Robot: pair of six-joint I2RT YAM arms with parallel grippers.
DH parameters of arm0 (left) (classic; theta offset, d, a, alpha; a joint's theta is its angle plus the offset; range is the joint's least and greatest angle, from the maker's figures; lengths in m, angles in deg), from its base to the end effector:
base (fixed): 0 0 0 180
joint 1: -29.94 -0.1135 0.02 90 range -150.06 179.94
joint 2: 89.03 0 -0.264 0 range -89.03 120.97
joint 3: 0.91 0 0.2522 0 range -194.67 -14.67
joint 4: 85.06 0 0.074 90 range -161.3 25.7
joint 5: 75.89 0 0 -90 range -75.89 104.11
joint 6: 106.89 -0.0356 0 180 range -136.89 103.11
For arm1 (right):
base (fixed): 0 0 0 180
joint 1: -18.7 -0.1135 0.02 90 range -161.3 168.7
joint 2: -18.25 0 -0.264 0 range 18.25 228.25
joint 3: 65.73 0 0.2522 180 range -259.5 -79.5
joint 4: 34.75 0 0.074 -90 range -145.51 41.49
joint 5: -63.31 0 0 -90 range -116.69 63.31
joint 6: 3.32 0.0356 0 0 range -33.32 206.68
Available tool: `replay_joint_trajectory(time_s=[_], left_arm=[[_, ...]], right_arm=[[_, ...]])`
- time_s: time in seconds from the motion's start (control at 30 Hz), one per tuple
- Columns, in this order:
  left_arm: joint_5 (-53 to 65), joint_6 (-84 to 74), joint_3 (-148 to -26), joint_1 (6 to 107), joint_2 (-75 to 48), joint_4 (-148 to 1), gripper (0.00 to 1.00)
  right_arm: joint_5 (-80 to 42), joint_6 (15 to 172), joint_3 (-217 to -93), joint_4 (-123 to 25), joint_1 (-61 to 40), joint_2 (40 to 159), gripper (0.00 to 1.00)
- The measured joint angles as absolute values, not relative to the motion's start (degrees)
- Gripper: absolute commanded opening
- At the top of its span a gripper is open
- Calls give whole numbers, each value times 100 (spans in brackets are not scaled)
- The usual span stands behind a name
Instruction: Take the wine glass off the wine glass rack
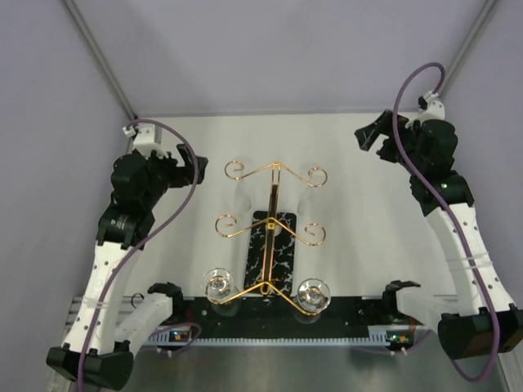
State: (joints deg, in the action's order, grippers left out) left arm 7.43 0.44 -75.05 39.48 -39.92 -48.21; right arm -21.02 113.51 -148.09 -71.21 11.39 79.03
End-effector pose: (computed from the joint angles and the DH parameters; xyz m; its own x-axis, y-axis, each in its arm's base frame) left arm 0.1795 -0.0344 0.3974 -0.2753 -0.2537 -0.9273 0.2042 0.9271 -0.3143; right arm 0.2291 0.0329 0.4086 -0.3272 0.4108 -0.8510 -0.0825 0.8847 0.4588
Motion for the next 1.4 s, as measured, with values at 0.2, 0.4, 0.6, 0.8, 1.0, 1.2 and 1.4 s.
replay_joint_trajectory(time_s=[0.2, 0.4, 0.6, 0.8, 1.0, 1.2, 1.4], left_arm=[[490, 100, -7474, 3948, -3918, -4834, 98], [265, 173, -7332, 3948, -4006, -4875, 98], [144, 179, -7312, 3948, -3988, -4882, 98], [-61, 179, -7315, 3948, -3735, -4871, 98], [-212, 183, -7315, 3948, -3562, -4842, 98], [-374, 190, -7315, 3948, -3536, -4845, 98], [-481, 210, -7315, 3948, -3525, -4847, 98]], right_arm=[[-1466, 11738, -14475, -6647, 1541, 7892, 97], [-911, 11924, -14453, -6487, 1524, 7890, 94], [-1267, 11684, -14949, -6964, 800, 7890, 94], [-1210, 11614, -15660, -7197, 730, 7903, 94], [-991, 11740, -15686, -7593, 724, 7909, 94], [-727, 11817, -15675, -8190, 724, 7848, 94], [-56, 11985, -15137, -8467, 719, 7474, 94]])
